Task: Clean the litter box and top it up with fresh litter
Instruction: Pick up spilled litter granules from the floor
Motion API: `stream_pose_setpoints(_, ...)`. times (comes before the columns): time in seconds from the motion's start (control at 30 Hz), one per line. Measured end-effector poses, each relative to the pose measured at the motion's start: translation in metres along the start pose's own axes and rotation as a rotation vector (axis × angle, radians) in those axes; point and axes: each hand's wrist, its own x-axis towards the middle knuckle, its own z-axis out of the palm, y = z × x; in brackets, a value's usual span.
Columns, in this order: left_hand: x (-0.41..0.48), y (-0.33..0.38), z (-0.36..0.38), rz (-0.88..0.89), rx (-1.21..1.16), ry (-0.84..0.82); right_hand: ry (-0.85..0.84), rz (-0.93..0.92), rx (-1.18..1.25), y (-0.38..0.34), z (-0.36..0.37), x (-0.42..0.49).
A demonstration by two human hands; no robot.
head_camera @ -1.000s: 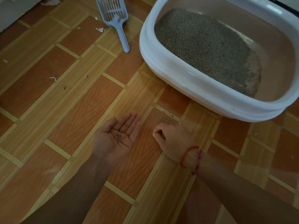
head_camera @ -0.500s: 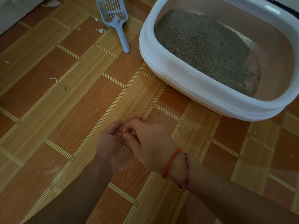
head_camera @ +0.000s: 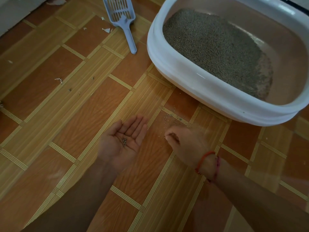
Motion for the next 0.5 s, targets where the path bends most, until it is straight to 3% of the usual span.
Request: stream_pose_setpoints(0.5, 0.0019, -0.0008, -0.0020, 0.005, 0.016, 0.004, -0.013, -0.029, -0.067, 0.0009, 0.0105, 0.0036)
